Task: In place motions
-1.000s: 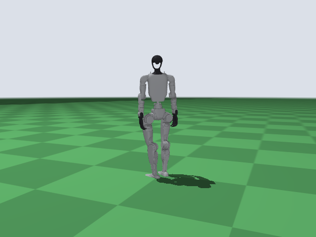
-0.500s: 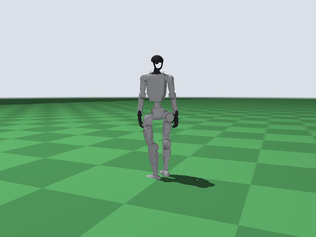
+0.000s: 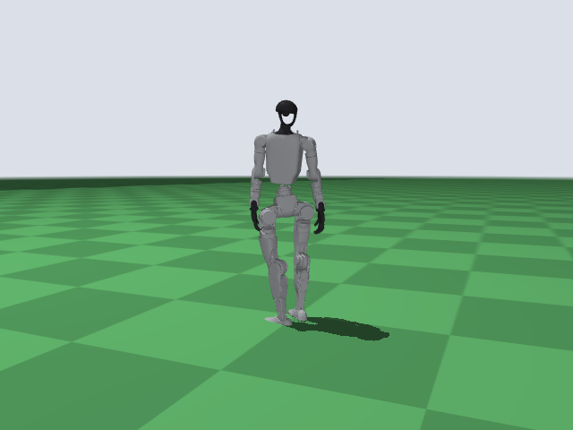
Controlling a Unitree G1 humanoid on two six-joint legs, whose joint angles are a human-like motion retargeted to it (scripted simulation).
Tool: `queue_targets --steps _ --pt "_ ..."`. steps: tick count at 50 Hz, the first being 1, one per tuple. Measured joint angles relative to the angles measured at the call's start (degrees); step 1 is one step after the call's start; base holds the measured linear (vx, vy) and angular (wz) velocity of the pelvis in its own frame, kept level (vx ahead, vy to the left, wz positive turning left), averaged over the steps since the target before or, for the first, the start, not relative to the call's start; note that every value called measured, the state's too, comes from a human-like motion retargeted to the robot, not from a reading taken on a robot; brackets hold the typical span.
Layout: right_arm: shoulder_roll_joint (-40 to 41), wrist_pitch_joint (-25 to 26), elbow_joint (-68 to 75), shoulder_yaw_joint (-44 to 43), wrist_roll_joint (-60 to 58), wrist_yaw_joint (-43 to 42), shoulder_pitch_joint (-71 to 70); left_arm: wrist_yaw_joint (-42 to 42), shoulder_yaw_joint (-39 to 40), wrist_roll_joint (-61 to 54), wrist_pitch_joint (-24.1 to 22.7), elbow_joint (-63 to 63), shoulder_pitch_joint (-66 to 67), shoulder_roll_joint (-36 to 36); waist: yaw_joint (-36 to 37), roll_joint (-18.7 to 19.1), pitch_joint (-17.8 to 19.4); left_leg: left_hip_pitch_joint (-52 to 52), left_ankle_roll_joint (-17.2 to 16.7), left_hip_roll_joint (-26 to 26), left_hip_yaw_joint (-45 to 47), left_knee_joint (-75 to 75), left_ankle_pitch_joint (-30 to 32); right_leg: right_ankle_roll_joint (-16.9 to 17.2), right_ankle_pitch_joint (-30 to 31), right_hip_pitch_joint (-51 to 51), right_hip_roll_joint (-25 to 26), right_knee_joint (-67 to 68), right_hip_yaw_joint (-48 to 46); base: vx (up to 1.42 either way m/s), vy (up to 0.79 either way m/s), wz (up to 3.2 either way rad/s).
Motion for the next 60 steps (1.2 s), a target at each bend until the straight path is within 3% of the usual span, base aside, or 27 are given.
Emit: queue_targets --steps 15,27,43,60 --pt "-0.87 -1.46 -3.96 -3.85 1.86 1.28 6.87 1.1 -1.46 -0.18 -0.14 1.28 -1.5 2.22 10.03 -7.47 -0.89 -1.26 1.66 -4.22 -10.29 1.88 1.96 -0.34 -2.19 4.08 -5.43 -0.27 -7.29 0.06 -0.22 0.64" --pt "-1.23 -1.74 -5.89 -4.89 2.11 1.86 9.01 2.49 -3.03 -0.57 -0.59 3.11 -3.01 3.77 17.28 -12.66 2.6 -0.96 2.5 -7.88 -17.46 3.13 4.33 -0.67 -3.27 8.99 -9.44 -0.94 -13.35 0.13 -0.13 0.6" --pt "-0.14 -2.29 -7.92 -4.41 2.88 2.74 8.66 5.29 -4.93 -0.18 -0.68 4.47 -4.3 2.35 20.32 -13.77 3.76 -2.37 3.11 -10.31 -24.15 4.33 6.47 -0.5 -4.47 12.44 -11.31 -1.85 -19.39 0.08 0.01 0.39" --pt "0.31 -2.37 -6.65 -3.06 2.03 2.52 8.16 4.77 -5.65 0.55 -0.22 4.45 -5.74 3.17 23.94 -13.72 3.01 -4.66 4.08 -10.05 -21.3 5.67 6.69 -0.53 -4.27 11.35 -10.6 -1.07 -16.39 0.0 0.03 -0.13"
